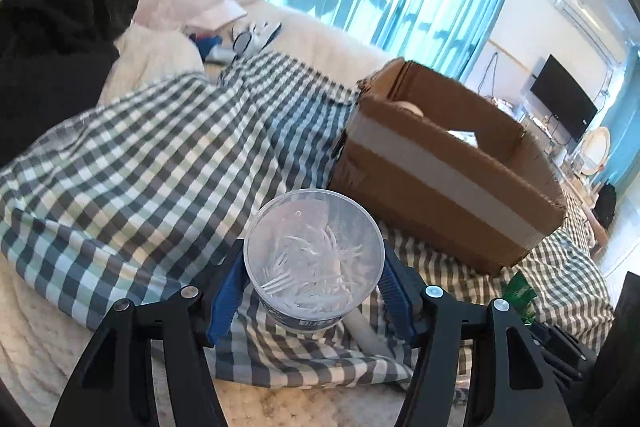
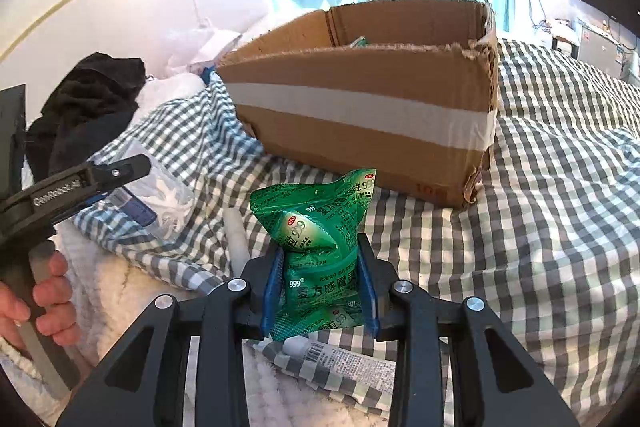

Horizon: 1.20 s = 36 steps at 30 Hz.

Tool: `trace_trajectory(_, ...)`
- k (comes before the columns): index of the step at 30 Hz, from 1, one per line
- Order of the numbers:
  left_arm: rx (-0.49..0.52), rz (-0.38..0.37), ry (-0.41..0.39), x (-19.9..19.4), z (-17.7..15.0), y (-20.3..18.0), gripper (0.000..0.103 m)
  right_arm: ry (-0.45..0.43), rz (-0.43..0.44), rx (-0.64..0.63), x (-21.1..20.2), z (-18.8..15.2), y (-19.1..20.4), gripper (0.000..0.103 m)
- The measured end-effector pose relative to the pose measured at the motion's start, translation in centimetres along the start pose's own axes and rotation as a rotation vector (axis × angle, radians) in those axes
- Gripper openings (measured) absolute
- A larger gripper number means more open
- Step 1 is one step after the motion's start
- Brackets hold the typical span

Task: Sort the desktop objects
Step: 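Carry the cup and green packet into the cardboard box and open both tools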

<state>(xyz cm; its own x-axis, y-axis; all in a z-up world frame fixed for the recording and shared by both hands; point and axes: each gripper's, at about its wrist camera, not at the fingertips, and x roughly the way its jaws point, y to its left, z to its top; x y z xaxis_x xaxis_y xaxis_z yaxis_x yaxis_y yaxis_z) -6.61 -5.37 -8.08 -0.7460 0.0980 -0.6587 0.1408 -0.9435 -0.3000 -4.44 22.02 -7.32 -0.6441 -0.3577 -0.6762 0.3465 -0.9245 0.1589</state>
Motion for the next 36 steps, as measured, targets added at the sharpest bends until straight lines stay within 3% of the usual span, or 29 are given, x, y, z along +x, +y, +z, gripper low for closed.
trace_trajectory(4,0.046,0.021,-0.023,-0.6,0.1,-1.1,0.064,-0.036,0.000,-0.001,-1.2,1.0,0.1,0.032)
trace_trajectory(12,0.080,-0.034,-0.056,-2.2,1.3,-3.3,0.064,-0.092,0.028,-0.010,-4.3,4.4,-0.1,0.032)
trace_trajectory(19,0.138,-0.120,-0.115,-3.1,5.8,-7.7,0.064,-0.196,0.055,-0.016,-6.7,10.4,-1.2,0.032)
trace_trajectory(25,0.145,-0.178,-0.160,-1.2,11.3,-11.7,0.064,-0.204,0.024,-0.031,-4.2,15.2,-3.3,0.032)
trace_trajectory(28,0.209,-0.125,-0.170,1.7,13.1,-14.2,0.064,-0.187,0.017,-0.007,-1.9,16.7,-5.1,0.032)
trace_trajectory(33,0.215,-0.111,-0.173,5.7,14.1,-15.4,0.064,-0.148,0.011,0.016,1.5,17.5,-7.0,0.035)
trace_trajectory(36,0.220,-0.083,-0.188,6.9,14.2,-15.5,0.068,-0.166,0.012,0.035,1.5,17.3,-7.7,0.046)
